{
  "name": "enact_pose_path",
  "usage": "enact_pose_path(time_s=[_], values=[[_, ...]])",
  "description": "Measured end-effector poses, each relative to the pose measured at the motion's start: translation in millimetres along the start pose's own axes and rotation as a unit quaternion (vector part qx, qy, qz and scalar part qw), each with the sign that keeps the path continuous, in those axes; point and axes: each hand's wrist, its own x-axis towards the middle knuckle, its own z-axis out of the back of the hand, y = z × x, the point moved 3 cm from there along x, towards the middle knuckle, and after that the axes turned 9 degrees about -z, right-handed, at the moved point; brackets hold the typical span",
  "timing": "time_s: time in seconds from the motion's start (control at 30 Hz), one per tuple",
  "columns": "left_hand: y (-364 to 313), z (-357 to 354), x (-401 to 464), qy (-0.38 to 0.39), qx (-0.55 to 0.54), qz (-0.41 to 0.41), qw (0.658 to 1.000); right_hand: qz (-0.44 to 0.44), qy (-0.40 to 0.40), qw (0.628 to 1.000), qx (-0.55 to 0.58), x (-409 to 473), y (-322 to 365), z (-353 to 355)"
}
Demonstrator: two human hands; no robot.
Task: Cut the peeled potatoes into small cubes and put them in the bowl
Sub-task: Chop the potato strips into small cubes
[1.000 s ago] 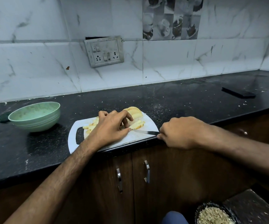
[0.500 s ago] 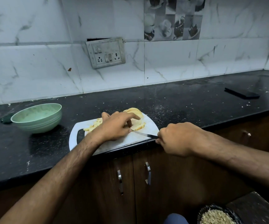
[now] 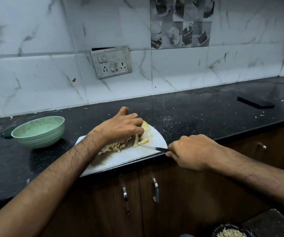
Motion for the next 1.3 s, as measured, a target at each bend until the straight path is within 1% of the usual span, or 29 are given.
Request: enact_pose_path(time_s=[0.13, 0.23, 0.3, 0.37, 0.47, 0.6, 0.73, 0.83, 1.07, 1.3], values=[[8, 10, -8, -0.012, 0.028, -0.025, 0.999, -0.007, 0.012, 1.000, 0.008, 2, -2, 2], [8, 14, -19, -0.010, 0.013, -0.013, 1.000, -0.014, 0.009, 1.000, 0.010, 4, 0, 1], [7, 17, -30, -0.015, -0.018, 0.005, 1.000, -0.020, 0.012, 1.000, 0.016, 5, 2, 0], [6, 18, -41, -0.024, -0.059, 0.028, 0.998, -0.022, 0.013, 0.999, 0.024, 6, 4, -1], [-1, 18, -54, -0.068, -0.108, 0.065, 0.990, -0.023, 0.001, 0.999, 0.023, 5, 7, -2], [-18, 14, -61, -0.099, -0.186, 0.152, 0.966, -0.022, -0.027, 0.999, 0.007, 5, 11, -2], [-33, 7, -58, -0.130, -0.229, 0.225, 0.938, -0.024, -0.047, 0.999, 0.006, 12, 14, -3], [-38, 3, -53, -0.148, -0.231, 0.262, 0.925, -0.041, -0.025, 0.998, 0.040, 18, 8, -2], [-50, -7, -49, -0.157, -0.256, 0.296, 0.907, -0.039, 0.014, 0.996, 0.073, 1, -5, 2], [-52, -8, -52, -0.158, -0.270, 0.293, 0.903, -0.042, 0.001, 0.998, 0.049, -9, 11, -5]])
